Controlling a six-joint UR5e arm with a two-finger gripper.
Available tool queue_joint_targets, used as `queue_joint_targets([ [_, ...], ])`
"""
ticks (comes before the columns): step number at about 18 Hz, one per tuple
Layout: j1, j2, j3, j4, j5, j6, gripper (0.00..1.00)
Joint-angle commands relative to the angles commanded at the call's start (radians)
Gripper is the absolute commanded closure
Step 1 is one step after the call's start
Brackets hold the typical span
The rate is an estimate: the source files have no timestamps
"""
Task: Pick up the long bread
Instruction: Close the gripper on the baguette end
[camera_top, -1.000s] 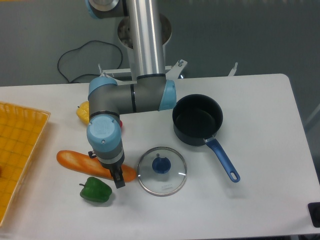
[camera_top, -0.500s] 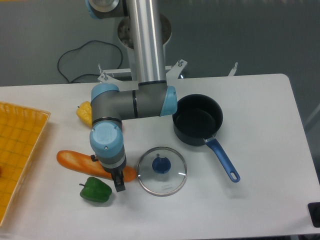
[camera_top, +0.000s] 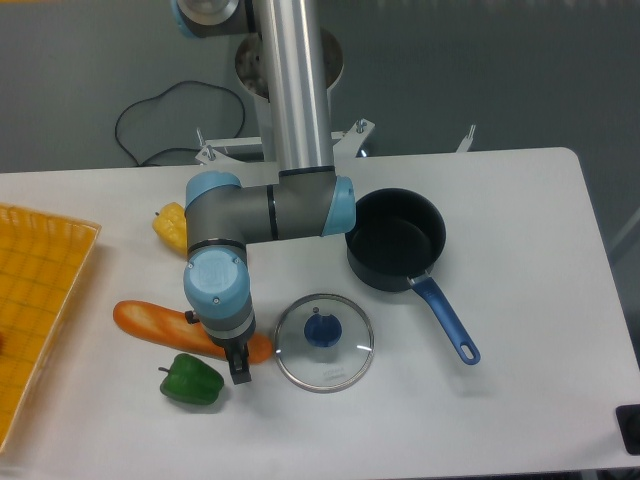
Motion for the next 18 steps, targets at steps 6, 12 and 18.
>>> queue_joint_targets([
  [6, 0.000, 0.000, -0.009, 0.025, 0.000, 0.000, 0.06],
  [12, -0.002, -0.008, -0.009, 0.025, 0.008, 0.000, 0.06],
  [18, -0.002, -0.008, -0.009, 0.025, 0.011, 0.002, 0.12],
])
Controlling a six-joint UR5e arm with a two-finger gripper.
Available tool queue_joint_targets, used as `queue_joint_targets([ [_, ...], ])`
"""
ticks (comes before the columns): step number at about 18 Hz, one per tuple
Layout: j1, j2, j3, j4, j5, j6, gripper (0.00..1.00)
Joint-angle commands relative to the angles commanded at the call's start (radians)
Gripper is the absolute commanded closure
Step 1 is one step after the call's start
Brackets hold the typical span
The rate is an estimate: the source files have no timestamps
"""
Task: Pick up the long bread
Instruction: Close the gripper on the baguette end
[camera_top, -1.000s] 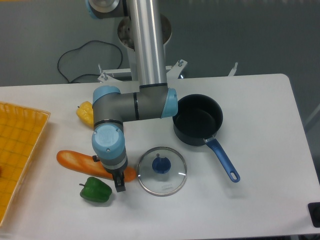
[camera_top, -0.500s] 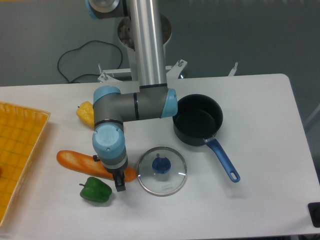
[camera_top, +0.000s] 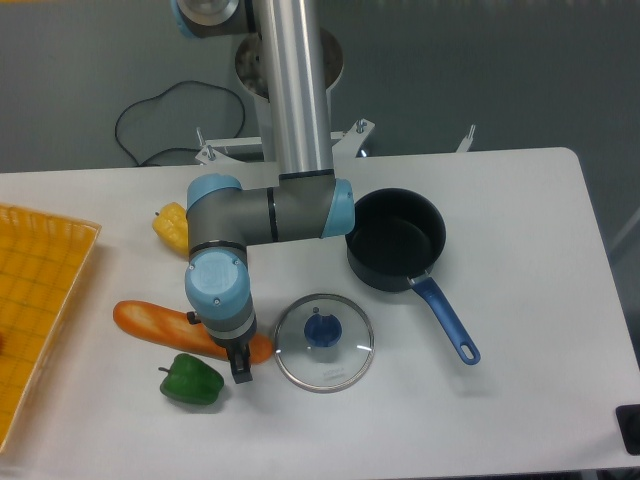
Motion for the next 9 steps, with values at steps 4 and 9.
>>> queue_joint_targets([
  [4, 0.000, -0.005, 0.000, 0.000, 0.000, -0.002, 0.18],
  [9, 0.000, -0.006, 0.000, -0.002, 0.002, -0.002, 0.29],
])
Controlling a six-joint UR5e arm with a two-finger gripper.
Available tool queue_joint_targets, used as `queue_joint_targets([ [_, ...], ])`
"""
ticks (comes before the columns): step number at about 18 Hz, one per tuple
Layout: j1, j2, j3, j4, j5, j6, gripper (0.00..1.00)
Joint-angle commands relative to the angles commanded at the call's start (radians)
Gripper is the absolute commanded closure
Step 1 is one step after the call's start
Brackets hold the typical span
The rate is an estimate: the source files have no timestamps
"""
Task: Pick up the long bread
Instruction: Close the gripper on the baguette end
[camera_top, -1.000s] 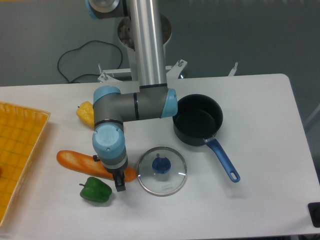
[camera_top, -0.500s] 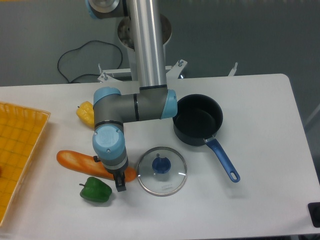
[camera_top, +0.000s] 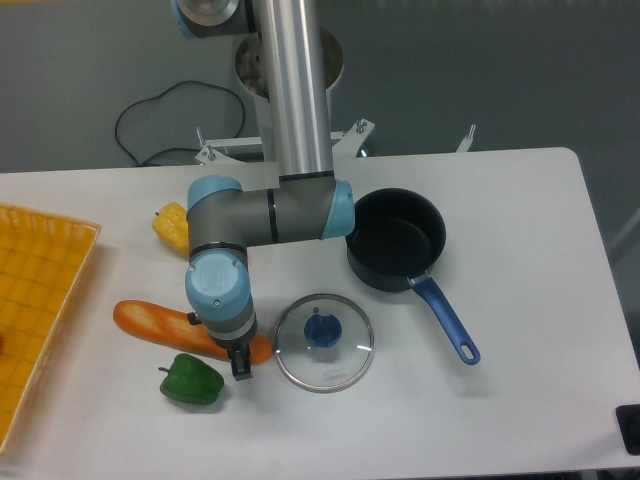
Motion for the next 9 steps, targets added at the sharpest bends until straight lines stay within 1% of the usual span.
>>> queue_joint_targets([
  [2, 0.000, 0.000, 0.000, 0.000, 0.002, -0.002, 0.38],
  [3, 0.000, 0.002, 0.000, 0.000, 0.002, -0.002, 0.39],
  [6, 0.000, 0.000, 0.000, -0.003, 0.003, -0.006, 0.57],
  [7, 0.000, 0.000, 0.000, -0.003, 0.003, -0.008, 0.67],
  [8, 0.000, 0.000, 0.003, -0.003, 0.003, -0.008, 0.72],
  [9, 0.000, 0.000, 0.003, -0.005, 0.003, -0.008, 0.75],
])
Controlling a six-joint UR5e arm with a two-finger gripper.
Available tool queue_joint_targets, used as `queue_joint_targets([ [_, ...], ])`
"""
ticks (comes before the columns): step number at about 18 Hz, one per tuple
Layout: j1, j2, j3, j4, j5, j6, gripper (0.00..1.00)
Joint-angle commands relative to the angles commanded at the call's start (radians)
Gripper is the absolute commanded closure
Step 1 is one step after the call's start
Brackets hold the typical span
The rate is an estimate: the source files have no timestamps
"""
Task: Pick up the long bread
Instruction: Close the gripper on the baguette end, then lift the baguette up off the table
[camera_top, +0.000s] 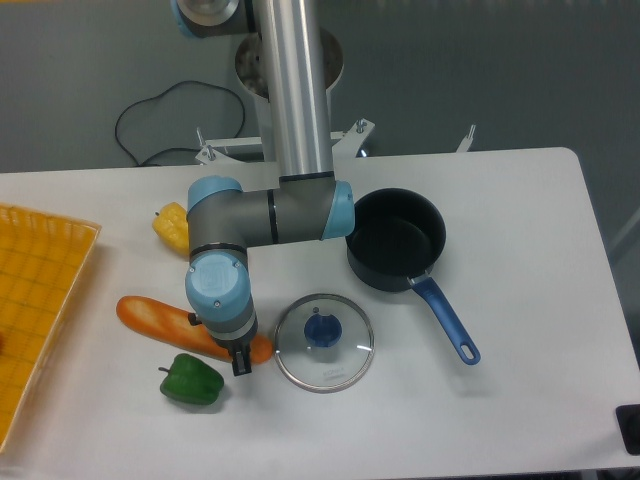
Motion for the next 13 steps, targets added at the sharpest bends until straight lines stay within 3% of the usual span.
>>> queue_joint_targets([
  [2, 0.000, 0.003, 0.000, -0.002, 0.002, -0.003, 0.79],
  [9, 0.000, 0.044, 0.005, -0.018, 0.003, -0.012, 0.79],
  [13, 0.011, 0.101, 0.005, -0.086, 0.002, -0.018, 0.79],
])
